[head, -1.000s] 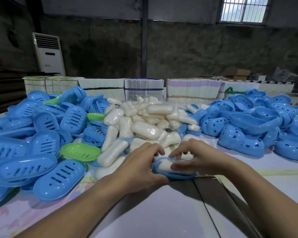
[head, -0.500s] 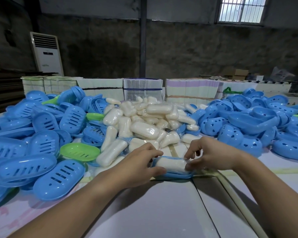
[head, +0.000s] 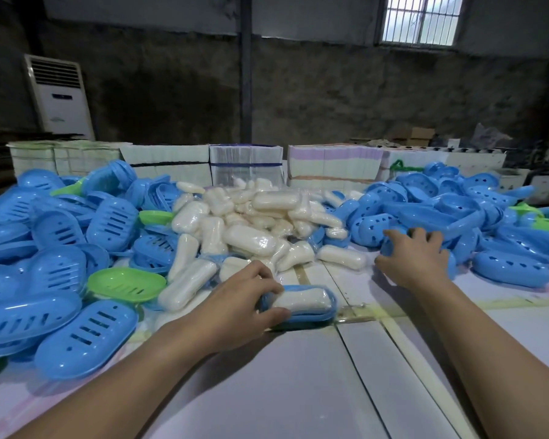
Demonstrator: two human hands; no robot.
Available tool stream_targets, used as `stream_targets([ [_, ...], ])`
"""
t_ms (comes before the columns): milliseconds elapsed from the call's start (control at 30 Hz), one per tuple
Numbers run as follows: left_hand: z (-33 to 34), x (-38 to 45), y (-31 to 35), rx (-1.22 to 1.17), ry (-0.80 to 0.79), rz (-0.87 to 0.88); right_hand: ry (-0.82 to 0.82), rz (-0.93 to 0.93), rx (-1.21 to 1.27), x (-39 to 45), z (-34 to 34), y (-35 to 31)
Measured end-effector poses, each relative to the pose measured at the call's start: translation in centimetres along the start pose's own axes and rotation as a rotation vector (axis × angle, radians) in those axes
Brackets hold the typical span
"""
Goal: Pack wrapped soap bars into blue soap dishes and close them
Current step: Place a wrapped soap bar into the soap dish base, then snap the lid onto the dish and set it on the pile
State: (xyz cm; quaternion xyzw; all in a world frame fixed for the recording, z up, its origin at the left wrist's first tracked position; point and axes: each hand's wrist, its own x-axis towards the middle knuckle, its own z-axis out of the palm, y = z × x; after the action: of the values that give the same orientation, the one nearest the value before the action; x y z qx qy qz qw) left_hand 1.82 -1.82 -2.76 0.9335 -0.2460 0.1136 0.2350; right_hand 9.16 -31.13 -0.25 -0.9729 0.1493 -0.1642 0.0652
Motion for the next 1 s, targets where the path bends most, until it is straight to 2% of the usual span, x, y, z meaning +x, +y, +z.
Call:
stream_targets([
  [67, 0.0, -0.1, 0.0, 0.009, -0.001, 0.022, 0.0, -0.014, -0.048, 0.1, 0.6, -0.2],
  [167, 0.0, -0.2, 0.1, 0.003, -0.005, 0.018, 0.125, -0.105, -0.06, 0.0, 1.0, -1.0],
  [267, 0.2, -0.3, 0.2, 0.0, 0.001, 0.021, 0.235, -0.107, -0.001, 0.3, 1.2, -1.1],
  [400, 0.2, -0.4, 0.4, 0.0, 0.01, 0.017, 0.243, -0.057, 0.018, 0.6, 1.7, -0.5],
  [500, 0.3, -0.6, 0.6, 0.034, -0.01, 0.021, 0.256, -0.087, 0.081, 0.6, 1.7, -0.7],
  [600, 0.4, -0.7, 0.9, 0.1, -0.021, 0.043, 0.266, -0.125, 0.245, 0.3, 1.0, -1.5],
  [700, 0.3, -0.7, 1.0, 0.129, -0.023, 0.043, 0.271, -0.233, 0.626, -0.8, -0.2, -2.1],
  [767, 0.2, -0.7, 0.9, 0.116, -0.042, 0.027, 0.175, -0.258, 0.979, -1.6, -1.2, -2.8],
  [833, 0.3, -0.7, 1.0, 0.083, -0.062, -0.007, 0.036, -0.184, 1.303, -2.3, -2.2, -3.4],
  [933, 0.6, -0.7, 1.2, 0.078, -0.035, -0.032, -0.352, -0.006, 1.817, -2.8, -3.2, -3.5],
  [1000, 0.7, -0.7, 1.3, 0.039, -0.014, -0.049, -0.597, 0.049, 2.036, -3.0, -3.3, -3.4],
])
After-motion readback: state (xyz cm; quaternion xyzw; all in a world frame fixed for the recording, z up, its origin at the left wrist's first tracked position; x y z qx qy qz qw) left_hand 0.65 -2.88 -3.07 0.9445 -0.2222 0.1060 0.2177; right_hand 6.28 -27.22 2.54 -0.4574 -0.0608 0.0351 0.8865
